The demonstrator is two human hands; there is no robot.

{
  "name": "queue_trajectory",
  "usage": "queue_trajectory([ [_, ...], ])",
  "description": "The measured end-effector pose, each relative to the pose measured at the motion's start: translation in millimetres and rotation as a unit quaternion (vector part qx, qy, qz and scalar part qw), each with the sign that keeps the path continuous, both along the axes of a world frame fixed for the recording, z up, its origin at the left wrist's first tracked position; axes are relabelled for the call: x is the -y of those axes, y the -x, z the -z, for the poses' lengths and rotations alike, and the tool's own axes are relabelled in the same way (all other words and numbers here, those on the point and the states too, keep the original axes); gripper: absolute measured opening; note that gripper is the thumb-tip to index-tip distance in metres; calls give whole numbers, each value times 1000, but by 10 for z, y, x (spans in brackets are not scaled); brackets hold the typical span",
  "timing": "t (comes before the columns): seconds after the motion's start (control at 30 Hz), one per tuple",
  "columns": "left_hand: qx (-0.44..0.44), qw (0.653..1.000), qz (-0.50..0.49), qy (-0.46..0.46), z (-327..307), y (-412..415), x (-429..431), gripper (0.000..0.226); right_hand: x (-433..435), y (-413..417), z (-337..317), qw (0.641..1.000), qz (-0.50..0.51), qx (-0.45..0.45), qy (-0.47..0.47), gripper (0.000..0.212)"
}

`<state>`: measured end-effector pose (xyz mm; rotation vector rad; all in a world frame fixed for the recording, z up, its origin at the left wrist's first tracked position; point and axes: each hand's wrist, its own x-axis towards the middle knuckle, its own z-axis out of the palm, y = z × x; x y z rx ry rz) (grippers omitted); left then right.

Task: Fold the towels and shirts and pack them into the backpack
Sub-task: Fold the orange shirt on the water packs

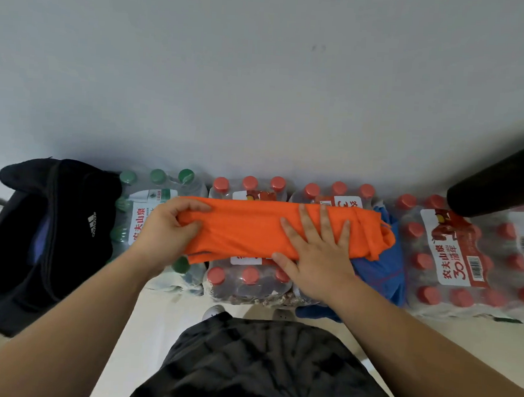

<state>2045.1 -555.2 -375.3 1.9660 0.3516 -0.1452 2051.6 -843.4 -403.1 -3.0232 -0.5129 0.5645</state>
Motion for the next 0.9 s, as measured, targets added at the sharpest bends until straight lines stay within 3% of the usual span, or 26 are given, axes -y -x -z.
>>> queue_trajectory([
  [0.13, 7, 999, -13, 33, -90, 46, 51, 43, 8, -7, 49, 1000, -2, 2, 9, 79],
  [0.27, 43, 997, -12, 70, -433, -26, 328, 51, 87, -15, -76, 999, 6, 5, -48, 82],
  [0.5, 105, 990, 97, -15, -854, -301, 1269, 41, 576, 62, -273, 983, 68, 54, -162, 87],
  [0.77, 118, 955, 219, -162, -380, -622, 2485, 37, 1397, 63, -209, 974, 95, 91, -186, 48],
  [0.9, 99, 939, 292, -152, -208, -588, 2743, 50, 1548, 53, -176, 932, 149, 36, -328, 58],
])
